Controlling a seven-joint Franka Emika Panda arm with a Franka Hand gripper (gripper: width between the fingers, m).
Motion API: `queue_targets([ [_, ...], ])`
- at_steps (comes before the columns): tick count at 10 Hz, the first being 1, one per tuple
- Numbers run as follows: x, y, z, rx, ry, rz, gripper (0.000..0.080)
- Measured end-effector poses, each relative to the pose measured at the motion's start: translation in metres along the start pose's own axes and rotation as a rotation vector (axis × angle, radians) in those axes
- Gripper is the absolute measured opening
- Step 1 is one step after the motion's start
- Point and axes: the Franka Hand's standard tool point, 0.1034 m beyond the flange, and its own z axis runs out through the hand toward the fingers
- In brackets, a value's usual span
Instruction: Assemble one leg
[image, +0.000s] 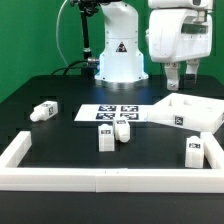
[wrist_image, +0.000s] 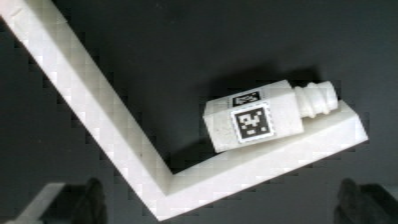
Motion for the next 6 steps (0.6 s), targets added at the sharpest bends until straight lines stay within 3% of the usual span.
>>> queue_targets([
  [6, -0.0027, 0.0015, 0.0033, 0.007, -0.002, 0.018, 0.0649],
])
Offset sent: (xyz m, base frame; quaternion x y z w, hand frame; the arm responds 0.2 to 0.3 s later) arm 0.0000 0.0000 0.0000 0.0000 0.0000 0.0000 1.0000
